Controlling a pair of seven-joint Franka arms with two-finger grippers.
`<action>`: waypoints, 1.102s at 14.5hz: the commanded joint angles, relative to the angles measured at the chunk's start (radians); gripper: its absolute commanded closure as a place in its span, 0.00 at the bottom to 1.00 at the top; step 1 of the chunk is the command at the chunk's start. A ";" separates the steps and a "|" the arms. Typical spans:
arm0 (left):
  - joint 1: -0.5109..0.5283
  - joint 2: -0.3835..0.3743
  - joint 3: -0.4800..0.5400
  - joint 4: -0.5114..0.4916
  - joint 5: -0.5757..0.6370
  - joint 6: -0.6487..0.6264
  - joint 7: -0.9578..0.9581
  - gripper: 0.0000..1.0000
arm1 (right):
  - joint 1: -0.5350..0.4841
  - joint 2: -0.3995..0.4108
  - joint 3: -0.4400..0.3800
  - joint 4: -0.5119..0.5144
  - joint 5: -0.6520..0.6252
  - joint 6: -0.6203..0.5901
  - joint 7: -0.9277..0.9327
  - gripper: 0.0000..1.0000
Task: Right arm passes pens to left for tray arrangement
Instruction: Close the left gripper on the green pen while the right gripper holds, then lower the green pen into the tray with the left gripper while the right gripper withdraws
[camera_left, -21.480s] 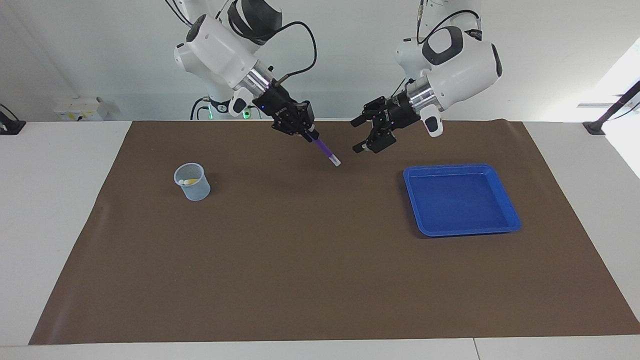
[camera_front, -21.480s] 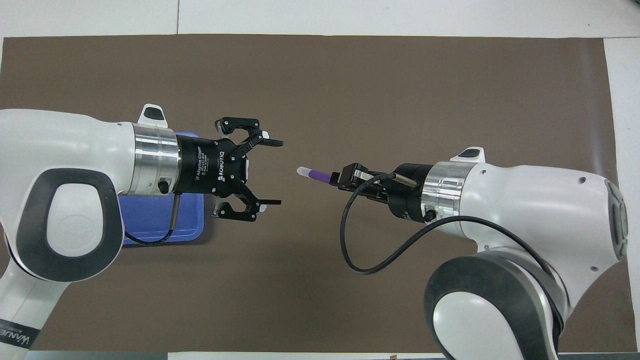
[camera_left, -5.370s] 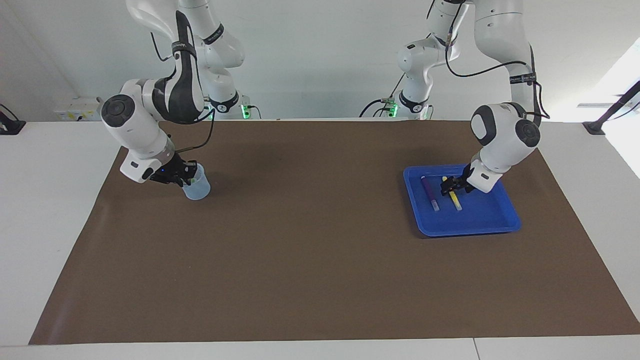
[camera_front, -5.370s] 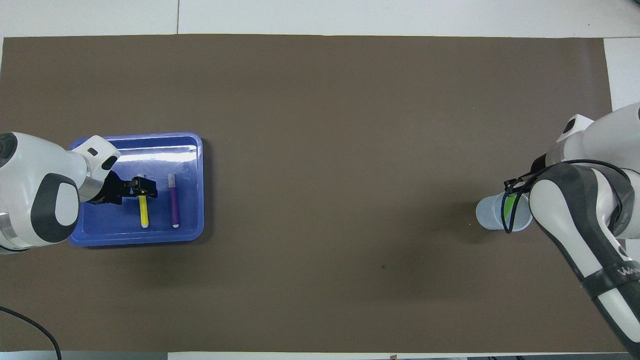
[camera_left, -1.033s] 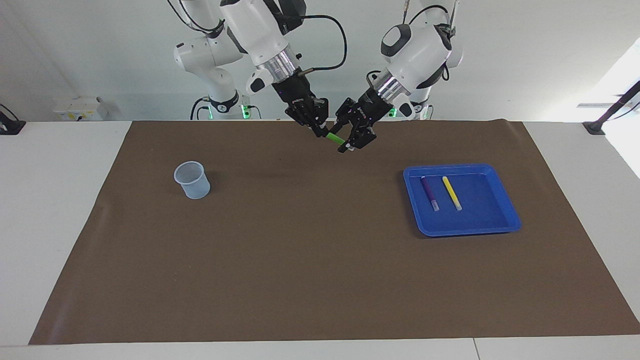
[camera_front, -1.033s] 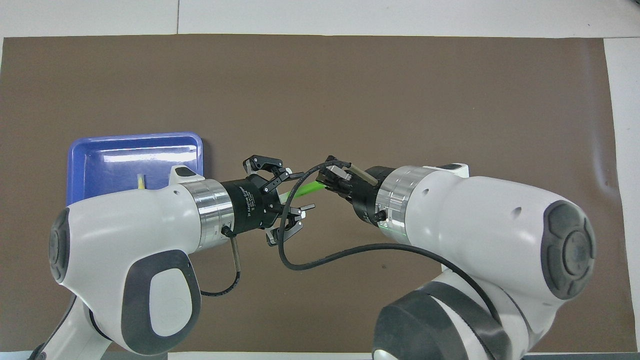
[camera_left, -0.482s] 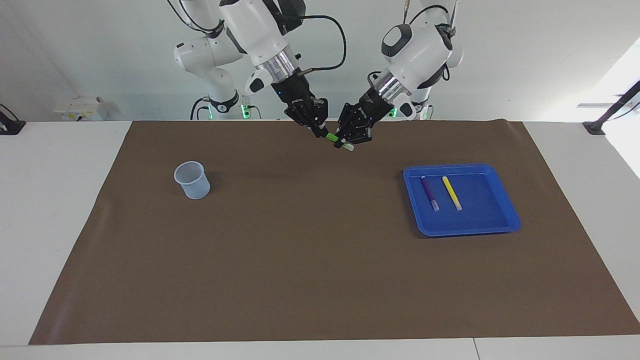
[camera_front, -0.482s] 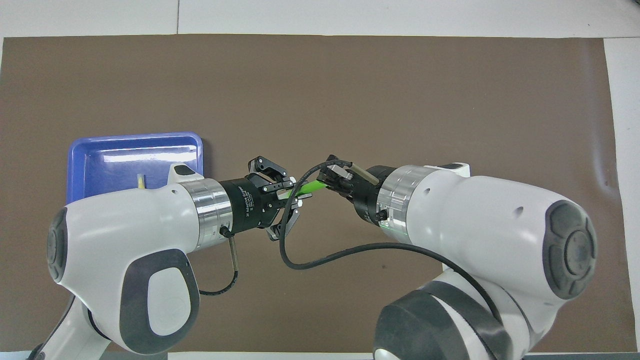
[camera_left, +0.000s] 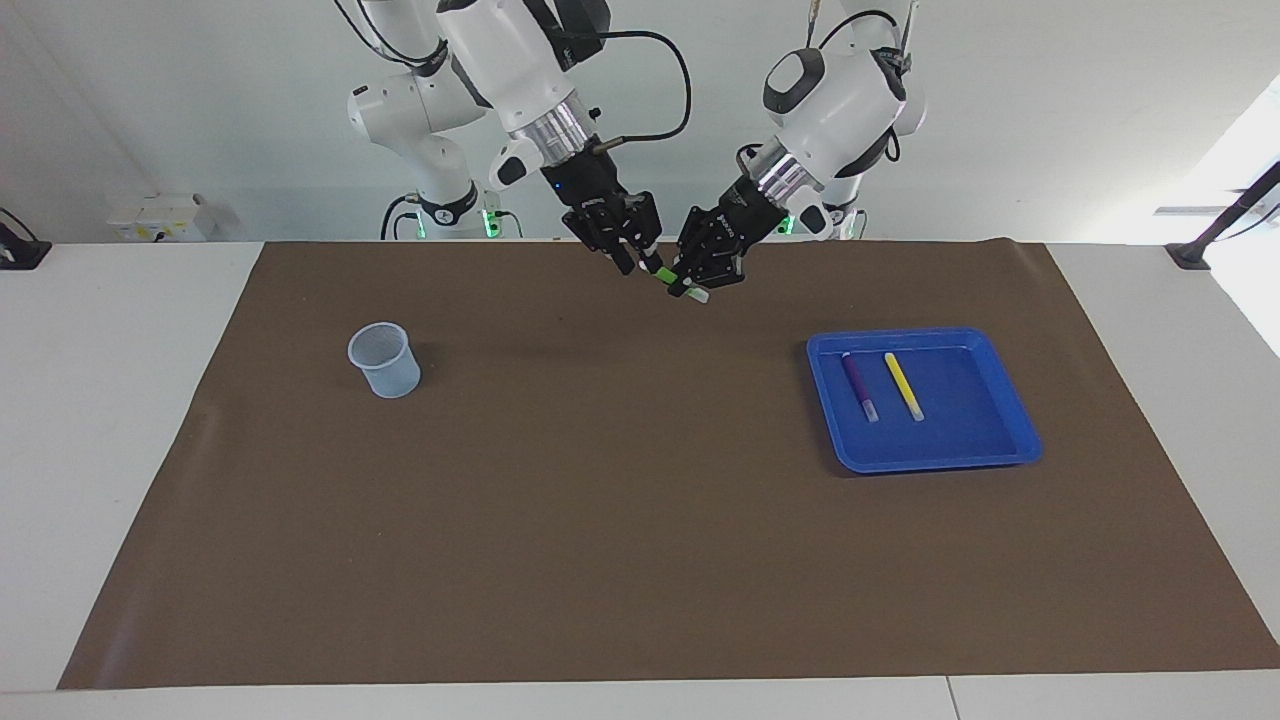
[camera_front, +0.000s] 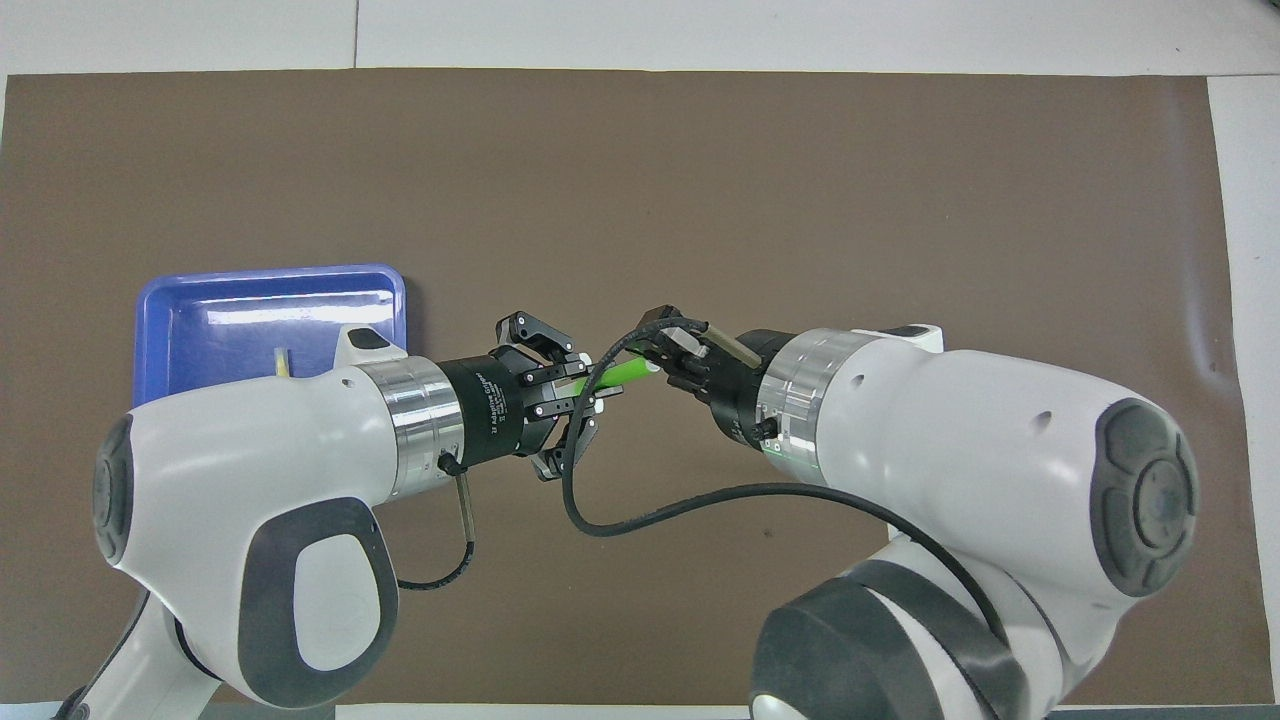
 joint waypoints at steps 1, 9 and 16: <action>0.000 -0.019 0.011 -0.018 -0.023 0.009 0.029 1.00 | -0.052 -0.018 0.001 -0.001 0.007 -0.088 -0.028 0.00; 0.224 -0.027 0.014 -0.027 0.018 -0.204 0.373 1.00 | -0.293 -0.011 -0.005 0.103 -0.280 -0.506 -0.405 0.00; 0.523 0.036 0.012 -0.021 0.429 -0.462 1.235 1.00 | -0.485 0.018 -0.010 0.175 -0.404 -0.667 -0.722 0.00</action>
